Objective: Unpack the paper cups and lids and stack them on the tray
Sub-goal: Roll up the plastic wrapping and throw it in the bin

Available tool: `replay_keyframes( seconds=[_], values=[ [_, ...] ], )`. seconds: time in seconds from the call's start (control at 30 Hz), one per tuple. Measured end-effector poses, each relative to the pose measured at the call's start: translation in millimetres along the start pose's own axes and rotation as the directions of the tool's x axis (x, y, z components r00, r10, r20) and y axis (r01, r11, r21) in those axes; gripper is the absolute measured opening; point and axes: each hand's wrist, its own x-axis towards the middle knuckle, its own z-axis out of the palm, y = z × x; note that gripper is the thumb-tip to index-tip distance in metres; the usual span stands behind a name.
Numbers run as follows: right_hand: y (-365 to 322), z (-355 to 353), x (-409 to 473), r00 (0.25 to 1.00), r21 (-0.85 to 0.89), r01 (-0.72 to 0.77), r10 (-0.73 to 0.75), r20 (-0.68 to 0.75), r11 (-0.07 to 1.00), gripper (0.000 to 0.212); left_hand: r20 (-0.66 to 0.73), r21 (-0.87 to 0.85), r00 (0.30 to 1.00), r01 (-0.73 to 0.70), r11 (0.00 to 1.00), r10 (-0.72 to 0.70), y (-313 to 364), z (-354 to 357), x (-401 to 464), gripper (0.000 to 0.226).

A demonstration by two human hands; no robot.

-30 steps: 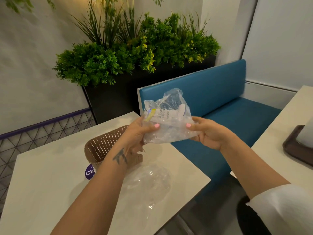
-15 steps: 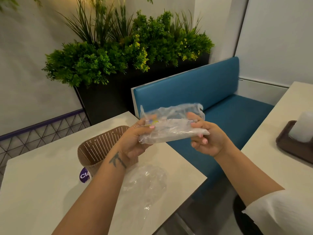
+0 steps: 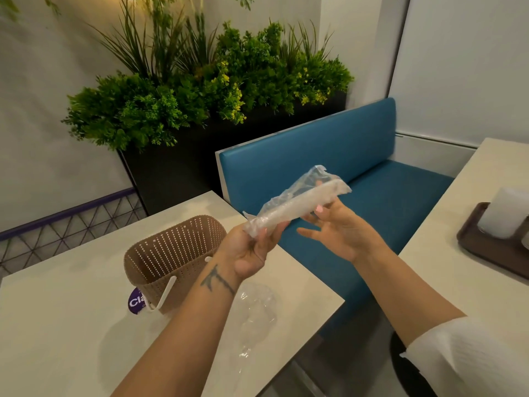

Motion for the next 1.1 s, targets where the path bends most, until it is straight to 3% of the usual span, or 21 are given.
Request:
replay_keyframes(
  seconds=[0.07,0.17,0.23,0.3,0.37,0.43,0.57,0.63,0.7,0.73,0.77,0.83,0.9,1.03,1.1],
  values=[
    [-1,9,1,1.000,-0.007,-0.003,0.003,-0.011,1.000,0.096,-0.030,0.057,0.999,0.040,0.998,-0.039,-7,2,0,0.082],
    [-14,21,-1,0.978,-0.143,0.077,-0.103,-0.182,0.987,0.063,-0.116,0.417,0.992,0.012,0.909,0.040,-9,5,-4,0.066],
    [-23,21,-3,0.954,-0.243,0.090,-0.153,-0.258,0.966,0.046,-0.094,0.746,0.985,-0.026,0.665,0.144,-8,10,-11,0.053],
    [-30,23,-5,0.947,-0.322,0.089,-0.181,-0.267,0.942,0.029,-0.013,0.923,0.993,-0.032,0.383,0.116,-9,25,-18,0.048],
    [-38,26,-7,0.943,-0.380,0.081,-0.195,-0.271,0.922,0.021,0.009,0.980,0.991,-0.035,0.194,0.135,-16,36,-14,0.037],
    [-47,24,-9,0.930,-0.399,0.056,-0.193,-0.313,0.915,0.025,0.043,0.995,0.970,-0.062,0.075,0.239,-22,40,-5,0.021],
    [-57,6,-14,0.907,-0.391,-0.031,-0.139,-0.398,0.920,0.034,0.186,0.970,0.935,-0.224,0.098,0.301,-36,44,1,0.015],
    [-53,-3,-19,0.876,-0.300,-0.153,-0.011,-0.481,0.942,0.039,0.347,0.926,0.846,-0.376,-0.006,0.404,-45,50,6,0.016],
    [-45,-9,-30,0.848,-0.205,-0.306,0.168,-0.503,0.930,0.028,0.497,0.862,0.741,-0.482,-0.157,0.452,-51,62,14,0.018],
    [-43,-10,-38,0.837,-0.185,-0.378,0.249,-0.487,0.907,0.016,0.535,0.837,0.723,-0.525,-0.157,0.436,-55,67,20,0.018],
    [-41,-13,-47,0.833,-0.183,-0.427,0.307,-0.460,0.886,0.015,0.534,0.826,0.734,-0.559,-0.072,0.420,-60,73,26,0.020],
    [-39,-18,-66,0.844,-0.225,-0.447,0.325,-0.427,0.866,0.019,0.414,0.801,0.801,-0.546,0.244,0.432,-72,84,40,0.021],
    [-40,-27,-84,0.855,-0.209,-0.369,0.243,-0.459,0.906,0.022,0.305,0.751,0.833,-0.509,0.422,0.462,-86,92,57,0.020],
    [-50,-60,-125,0.833,0.076,0.030,0.017,-0.553,0.997,0.067,0.223,0.762,0.852,-0.455,0.461,0.473,-126,108,86,0.016],
    [-59,-69,-149,0.820,0.049,0.094,-0.050,-0.571,0.994,0.061,0.230,0.794,0.871,-0.426,0.433,0.435,-154,118,97,0.015]
  ],
)
